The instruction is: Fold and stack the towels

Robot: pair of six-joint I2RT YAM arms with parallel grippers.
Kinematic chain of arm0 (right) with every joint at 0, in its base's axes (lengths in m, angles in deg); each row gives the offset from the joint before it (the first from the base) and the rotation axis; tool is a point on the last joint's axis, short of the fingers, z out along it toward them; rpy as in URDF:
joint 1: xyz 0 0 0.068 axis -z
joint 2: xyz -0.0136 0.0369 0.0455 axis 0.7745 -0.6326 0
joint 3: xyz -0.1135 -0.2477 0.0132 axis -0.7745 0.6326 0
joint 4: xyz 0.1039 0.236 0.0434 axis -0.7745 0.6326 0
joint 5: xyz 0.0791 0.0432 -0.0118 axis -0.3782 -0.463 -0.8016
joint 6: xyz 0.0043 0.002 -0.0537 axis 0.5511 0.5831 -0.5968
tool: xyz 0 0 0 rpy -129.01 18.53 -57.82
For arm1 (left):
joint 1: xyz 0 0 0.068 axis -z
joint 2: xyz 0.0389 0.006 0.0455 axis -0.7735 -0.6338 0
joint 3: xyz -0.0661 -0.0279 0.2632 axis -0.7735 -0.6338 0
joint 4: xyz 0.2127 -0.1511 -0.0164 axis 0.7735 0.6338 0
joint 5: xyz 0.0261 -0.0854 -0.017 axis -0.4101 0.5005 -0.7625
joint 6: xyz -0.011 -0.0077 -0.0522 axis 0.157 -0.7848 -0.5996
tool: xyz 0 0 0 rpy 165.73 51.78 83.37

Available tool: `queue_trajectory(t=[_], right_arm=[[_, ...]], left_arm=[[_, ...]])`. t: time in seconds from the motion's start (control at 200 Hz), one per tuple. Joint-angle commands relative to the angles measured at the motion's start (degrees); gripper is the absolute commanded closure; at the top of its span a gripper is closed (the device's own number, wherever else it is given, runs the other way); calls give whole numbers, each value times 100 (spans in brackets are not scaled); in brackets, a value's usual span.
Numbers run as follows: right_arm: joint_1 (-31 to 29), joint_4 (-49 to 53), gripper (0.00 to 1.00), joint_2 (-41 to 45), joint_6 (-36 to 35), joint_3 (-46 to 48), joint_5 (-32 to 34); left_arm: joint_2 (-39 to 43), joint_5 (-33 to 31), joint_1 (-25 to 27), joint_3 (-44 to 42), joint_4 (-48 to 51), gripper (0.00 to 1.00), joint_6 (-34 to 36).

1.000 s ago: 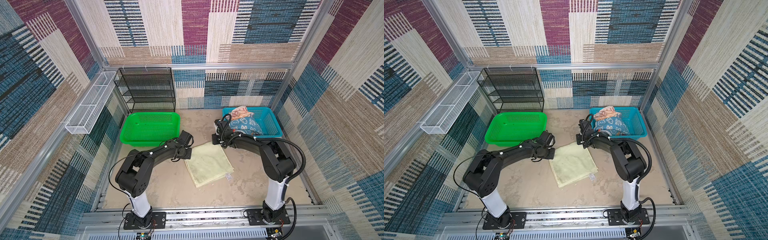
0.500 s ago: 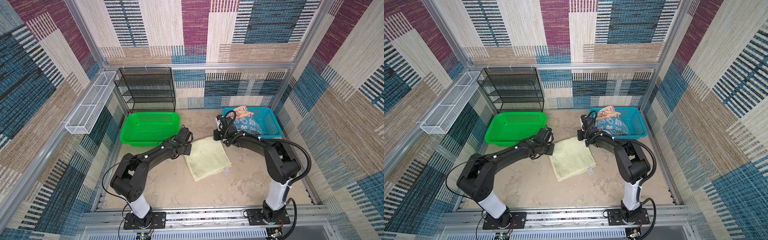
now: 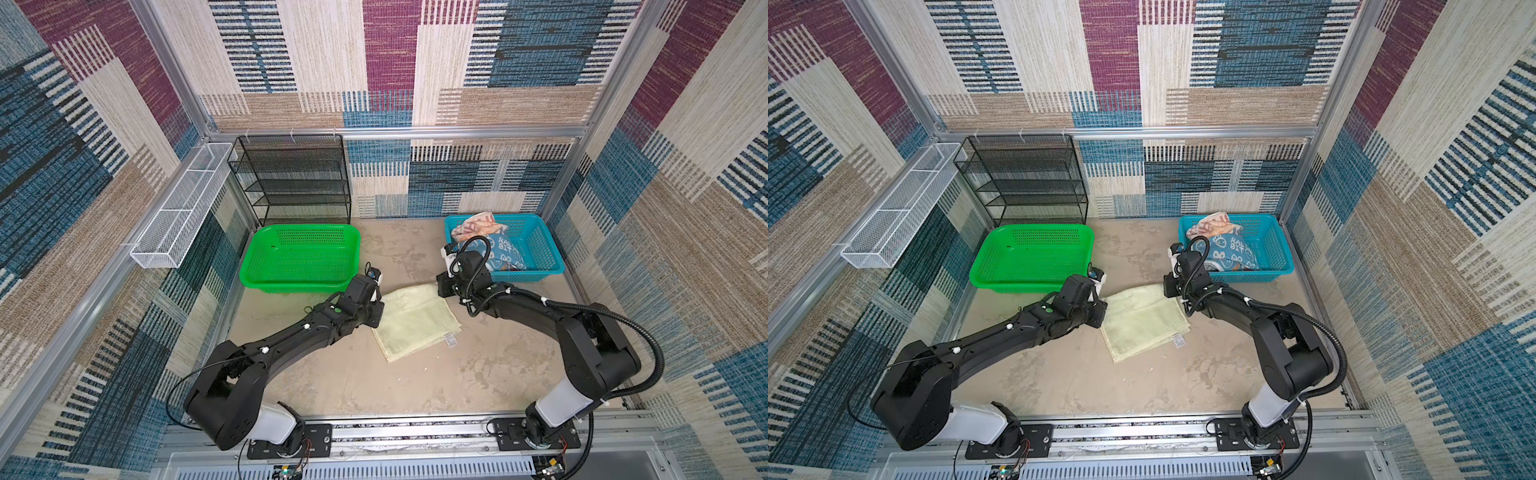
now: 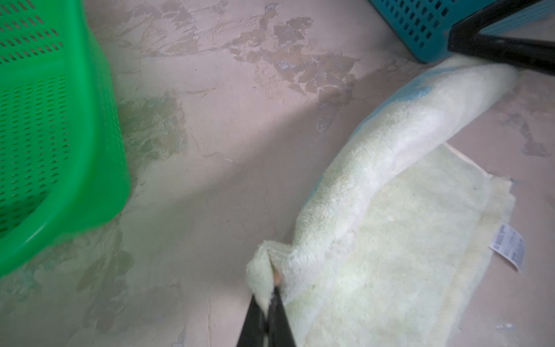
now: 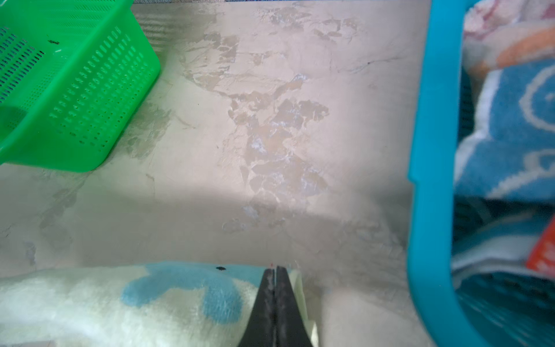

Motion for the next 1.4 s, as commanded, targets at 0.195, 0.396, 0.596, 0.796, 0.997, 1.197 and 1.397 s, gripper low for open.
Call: queue_trajectory(t=[0.195,0.396,0.596,0.796,0.997,1.197,1.397], right_arm=[[-1,-66,100,753,218,1050,72],[-1,-283,100,860,506,1612,-88],[-1,-355,94,767,652,1848,-168],[-3,-133,74,1119,689,1851,119],[-1,189,58,1395,653,1611,356],[-39,174,54,1317,551,1425,-194],[-481,205,55,1065,290,1138,-815]], left_arm=[[481,637,525,-661,-568,100,139],[301,544,852,-983,-768,100,-157],[57,476,1086,-1156,-928,67,-293],[518,326,1227,-1477,-991,56,-377],[1239,407,1286,-1794,-870,37,-500],[1917,192,1291,-2094,-940,1,-1006],[1458,-151,1202,-1793,-366,1,-1880]])
